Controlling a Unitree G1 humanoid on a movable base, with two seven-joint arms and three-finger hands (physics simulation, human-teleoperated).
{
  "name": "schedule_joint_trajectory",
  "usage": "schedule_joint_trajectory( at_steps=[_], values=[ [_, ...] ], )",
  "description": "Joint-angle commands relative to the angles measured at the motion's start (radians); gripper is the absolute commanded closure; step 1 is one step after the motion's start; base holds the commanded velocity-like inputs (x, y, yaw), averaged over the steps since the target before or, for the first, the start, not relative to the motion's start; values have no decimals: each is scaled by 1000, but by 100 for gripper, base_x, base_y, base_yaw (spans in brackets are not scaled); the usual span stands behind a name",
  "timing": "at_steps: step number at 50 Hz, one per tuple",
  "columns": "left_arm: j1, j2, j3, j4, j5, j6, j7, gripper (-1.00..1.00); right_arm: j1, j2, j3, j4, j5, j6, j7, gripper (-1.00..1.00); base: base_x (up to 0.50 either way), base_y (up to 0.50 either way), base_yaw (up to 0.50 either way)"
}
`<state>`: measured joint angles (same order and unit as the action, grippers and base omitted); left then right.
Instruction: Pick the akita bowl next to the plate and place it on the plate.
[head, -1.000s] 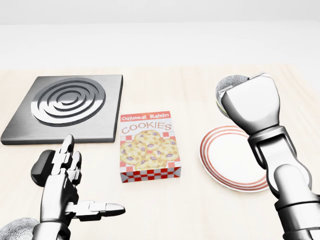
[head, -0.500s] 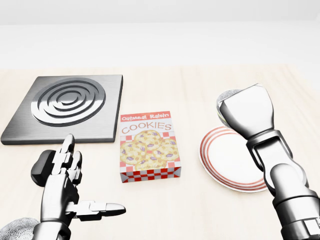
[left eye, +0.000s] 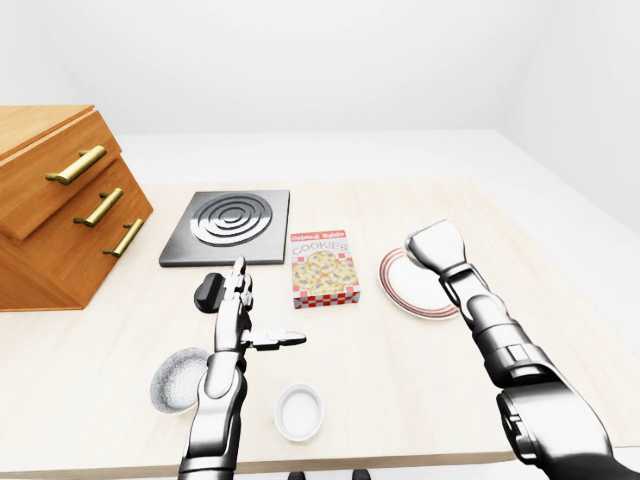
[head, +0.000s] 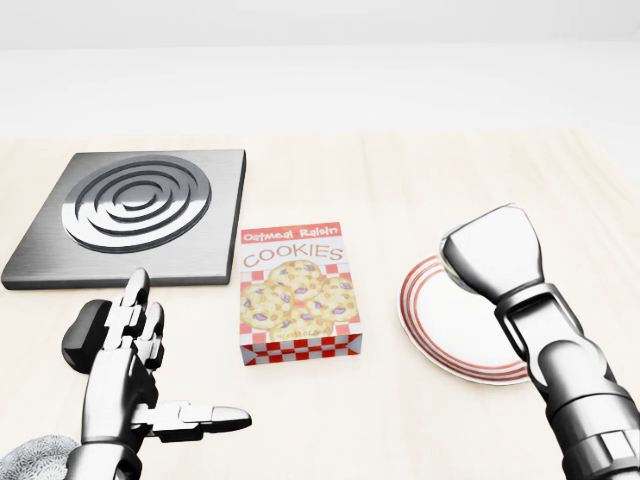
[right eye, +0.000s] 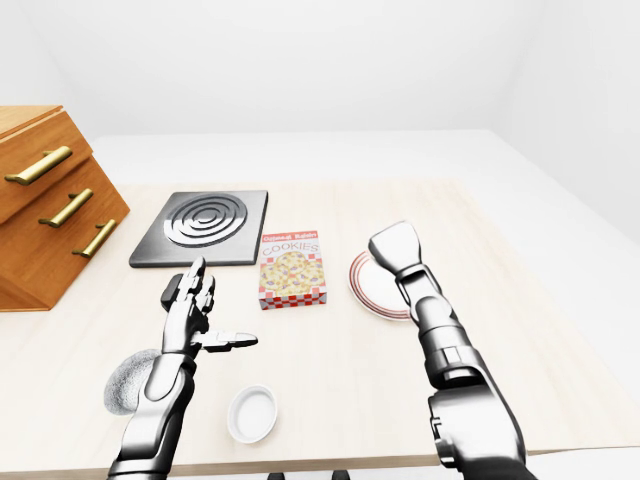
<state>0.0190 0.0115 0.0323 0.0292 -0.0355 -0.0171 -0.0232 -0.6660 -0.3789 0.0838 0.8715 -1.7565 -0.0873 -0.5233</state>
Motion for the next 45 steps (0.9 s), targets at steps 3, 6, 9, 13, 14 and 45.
schedule_joint_trajectory(
  at_steps=[3,6,9,13,14,45],
  values=[
    [2,-1,-1,-7,0,5,0,-100,-30,-6,-4,66,41,0,0,100,0,0,0],
    [1,-1,-1,-7,0,5,0,-100,-36,1,-8,84,62,0,0,100,0,0,0],
    [0,0,0,5,0,-5,0,-100,-35,7,-3,98,78,0,0,100,0,0,0],
    [-1,0,0,10,0,-9,-1,-100,-24,25,7,128,91,0,0,100,0,0,0],
    [0,0,-1,4,1,-3,0,-100,-23,28,9,137,96,0,0,100,0,0,0],
    [-1,0,0,10,-1,-9,-3,-100,-112,58,54,357,149,0,0,100,0,0,0]
  ],
)
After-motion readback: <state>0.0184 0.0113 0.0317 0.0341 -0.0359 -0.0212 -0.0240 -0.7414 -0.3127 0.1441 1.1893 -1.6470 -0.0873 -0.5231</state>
